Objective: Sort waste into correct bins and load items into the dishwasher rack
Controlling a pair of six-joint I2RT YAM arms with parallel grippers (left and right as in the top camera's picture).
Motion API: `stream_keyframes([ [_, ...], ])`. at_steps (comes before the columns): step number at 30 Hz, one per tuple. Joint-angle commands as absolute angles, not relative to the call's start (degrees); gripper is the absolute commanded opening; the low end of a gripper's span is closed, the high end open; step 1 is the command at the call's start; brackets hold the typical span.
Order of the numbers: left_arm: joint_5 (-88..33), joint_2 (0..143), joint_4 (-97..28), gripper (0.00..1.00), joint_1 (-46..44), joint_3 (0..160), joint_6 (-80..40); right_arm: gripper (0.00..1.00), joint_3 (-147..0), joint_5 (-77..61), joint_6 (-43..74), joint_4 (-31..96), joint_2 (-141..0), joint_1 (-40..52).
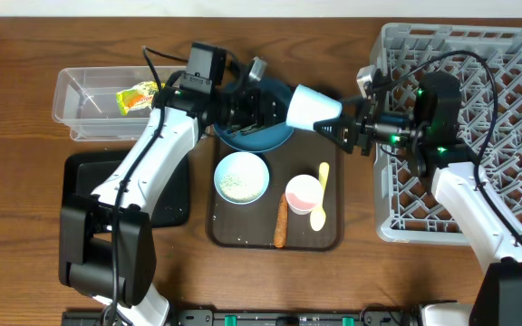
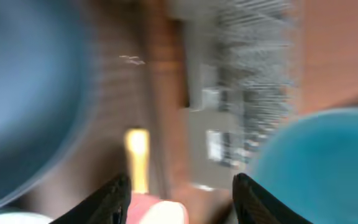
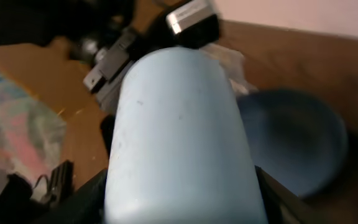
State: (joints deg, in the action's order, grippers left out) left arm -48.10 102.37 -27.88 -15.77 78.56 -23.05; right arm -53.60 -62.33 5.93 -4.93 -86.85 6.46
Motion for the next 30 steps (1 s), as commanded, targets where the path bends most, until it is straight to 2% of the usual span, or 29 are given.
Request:
stream_keyframes([
  [1, -31.66, 102.15, -29.91, 0.57, -14.35, 79.20, -19.75, 0.45, -54.33, -55.96, 8.27, -3.33, -87.00, 6.13],
  [6, -30.74, 99.88, -31.44, 0.57, -11.64, 79.20, -18.28, 0.33, -54.33, -50.54, 11.70, -0.49, -86.28, 4.91],
  [12, -26.11, 96.97, -34.70, 0.57, -10.15, 79.20, -16.43, 0.25, -54.35, -42.87, 11.77, 2.35, -82.28, 3.25],
  [14, -23.27, 96.14, -36.47, 0.57, -10.15, 79.20, -15.07, 0.19, -54.39, -37.71, 11.66, 5.04, -79.72, 2.35],
  [17, -19.25, 95.33, -39.22, 0.57, -10.13, 79.20, -14.55, 0.01, -54.63, -31.09, 10.22, 10.24, -75.48, 0.60],
  [24, -16.84, 94.32, -43.22, 0.57, -10.02, 79.20, -12.97, 0.01, -59.31, -14.13, 7.55, 26.85, -67.99, -6.74],
  [30, -16.84, 94.17, -43.22, 0.57, -10.04, 79.20, -12.49, 0.01, -69.04, 1.39, 5.34, 41.01, -67.88, -15.18],
])
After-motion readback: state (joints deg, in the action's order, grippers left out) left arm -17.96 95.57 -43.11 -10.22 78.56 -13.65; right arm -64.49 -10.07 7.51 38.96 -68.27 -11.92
